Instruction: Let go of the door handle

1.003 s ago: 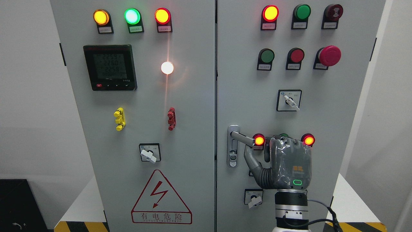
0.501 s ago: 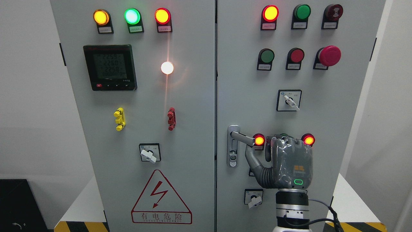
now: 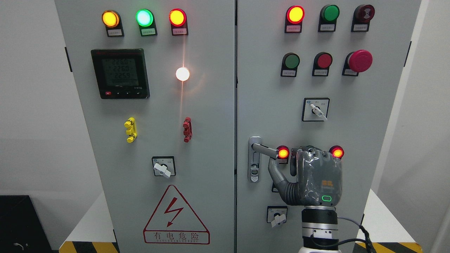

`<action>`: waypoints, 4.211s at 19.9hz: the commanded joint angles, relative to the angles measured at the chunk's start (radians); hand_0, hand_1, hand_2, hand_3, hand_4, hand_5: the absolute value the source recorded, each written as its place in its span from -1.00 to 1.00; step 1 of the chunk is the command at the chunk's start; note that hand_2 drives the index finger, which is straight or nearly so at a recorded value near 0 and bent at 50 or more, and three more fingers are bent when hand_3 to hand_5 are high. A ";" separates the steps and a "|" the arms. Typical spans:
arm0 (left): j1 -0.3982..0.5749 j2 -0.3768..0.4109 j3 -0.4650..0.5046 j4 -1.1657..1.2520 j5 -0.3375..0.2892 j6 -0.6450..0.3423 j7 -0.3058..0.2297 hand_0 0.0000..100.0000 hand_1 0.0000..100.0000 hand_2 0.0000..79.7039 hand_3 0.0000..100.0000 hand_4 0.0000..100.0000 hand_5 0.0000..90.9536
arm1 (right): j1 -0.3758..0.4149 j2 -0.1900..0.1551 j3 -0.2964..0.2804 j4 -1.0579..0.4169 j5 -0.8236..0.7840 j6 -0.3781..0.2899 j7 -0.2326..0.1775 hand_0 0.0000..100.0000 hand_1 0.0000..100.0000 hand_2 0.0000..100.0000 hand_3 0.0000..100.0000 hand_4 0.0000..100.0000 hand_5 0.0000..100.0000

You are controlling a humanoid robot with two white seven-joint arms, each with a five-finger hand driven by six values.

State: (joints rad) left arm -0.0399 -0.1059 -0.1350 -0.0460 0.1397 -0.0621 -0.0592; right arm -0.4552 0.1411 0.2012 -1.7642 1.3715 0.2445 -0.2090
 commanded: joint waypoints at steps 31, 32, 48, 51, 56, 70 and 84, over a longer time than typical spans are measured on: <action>0.000 0.000 0.000 0.000 0.000 -0.001 -0.001 -0.76 0.11 -1.00 -1.00 -1.00 -1.00 | 0.000 -0.002 0.000 -0.012 0.000 -0.002 0.003 -0.09 -0.16 0.99 1.00 0.90 1.00; 0.000 0.000 0.000 0.000 0.000 -0.001 -0.001 -0.76 0.11 -1.00 -1.00 -1.00 -1.00 | 0.000 -0.002 0.000 -0.011 0.000 -0.002 0.003 -0.09 -0.16 0.99 1.00 0.90 1.00; 0.000 0.000 0.000 0.000 0.000 0.001 -0.001 -0.76 0.11 -1.00 -1.00 -1.00 -1.00 | 0.001 -0.002 0.000 -0.012 -0.002 -0.002 0.003 -0.09 -0.17 0.99 1.00 0.90 1.00; 0.000 0.000 0.000 0.000 0.000 -0.001 -0.001 -0.76 0.11 -1.00 -1.00 -1.00 -1.00 | 0.006 -0.003 0.006 -0.012 -0.002 -0.004 0.002 -0.08 -0.17 0.99 1.00 0.91 1.00; 0.000 0.000 0.000 0.000 0.000 0.001 -0.001 -0.76 0.11 -1.00 -1.00 -1.00 -1.00 | 0.015 -0.009 0.011 -0.012 -0.002 -0.007 0.002 -0.08 -0.18 0.99 1.00 0.91 1.00; 0.000 0.000 0.000 0.000 0.000 -0.001 -0.001 -0.76 0.11 -1.00 -1.00 -1.00 -1.00 | 0.078 -0.044 0.014 -0.032 -0.020 -0.033 -0.039 -0.06 -0.18 0.97 1.00 0.90 1.00; 0.000 0.000 0.000 0.000 0.000 -0.001 -0.001 -0.76 0.11 -1.00 -1.00 -1.00 -1.00 | 0.220 -0.172 -0.086 -0.081 -0.133 -0.290 -0.133 -0.05 -0.25 0.57 0.87 0.72 0.76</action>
State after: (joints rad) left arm -0.0399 -0.1058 -0.1350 -0.0460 0.1396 -0.0625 -0.0592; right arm -0.2890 0.0522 0.1841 -1.8149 1.2814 0.0182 -0.3203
